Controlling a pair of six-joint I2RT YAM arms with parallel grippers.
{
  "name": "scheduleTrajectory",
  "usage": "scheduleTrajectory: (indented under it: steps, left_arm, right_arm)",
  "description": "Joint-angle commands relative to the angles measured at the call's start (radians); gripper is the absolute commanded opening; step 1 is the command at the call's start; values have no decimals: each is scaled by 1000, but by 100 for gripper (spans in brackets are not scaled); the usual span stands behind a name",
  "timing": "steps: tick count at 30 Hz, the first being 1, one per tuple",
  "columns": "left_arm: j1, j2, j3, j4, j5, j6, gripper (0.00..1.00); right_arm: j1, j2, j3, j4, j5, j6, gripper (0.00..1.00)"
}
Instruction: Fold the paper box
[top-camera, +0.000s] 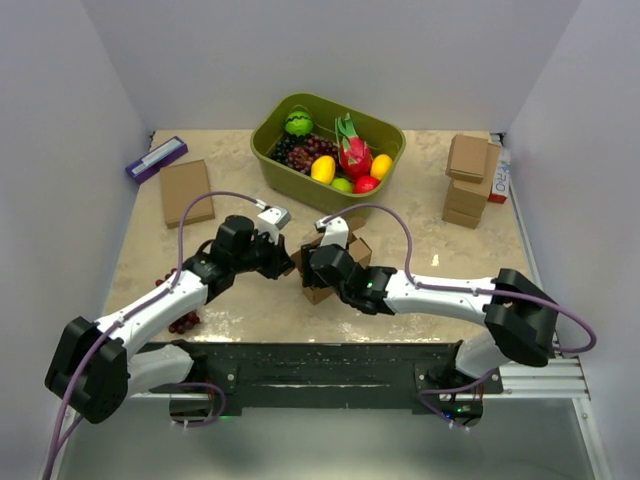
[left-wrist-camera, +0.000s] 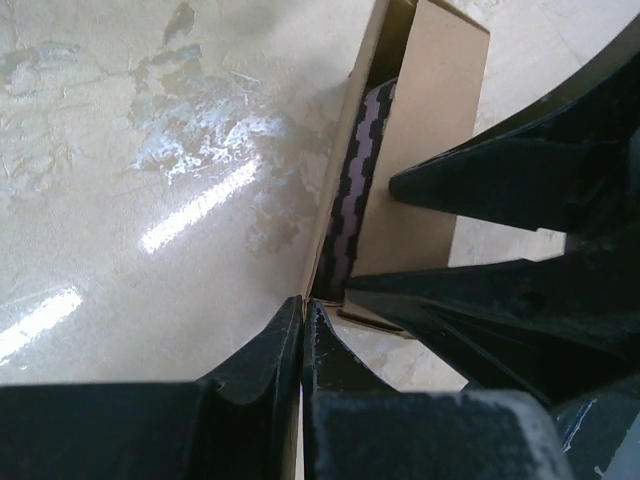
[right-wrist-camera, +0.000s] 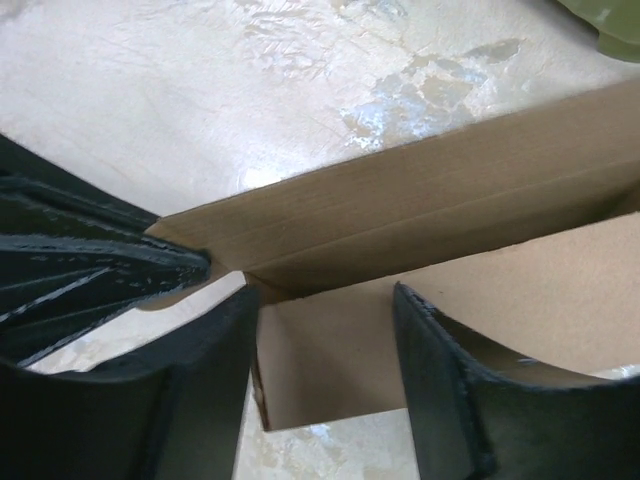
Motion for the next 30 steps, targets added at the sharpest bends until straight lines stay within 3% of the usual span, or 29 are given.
scheduleTrajectory:
  steps: [1,5,12,18,30]
  left_arm:
    - [-9,8,32,-20,-16,-8,0]
    - [-11,11,40,-21,-10,5,0]
    - [-11,16,51,-28,-7,16,0]
    - [-11,25,68,-43,1,38,0]
    - [-11,46,81,-64,166,162,0]
  right_arm:
    - [-2,-66,0,-93,23,12,73]
    - [-2,-152,15,-170,49,1,90]
    - [-5,-255,-32,-305,83,64,93]
    - [-5,-300,-98,-325,13,156,93]
    - [-5,-269,-198,-48,5,205,78]
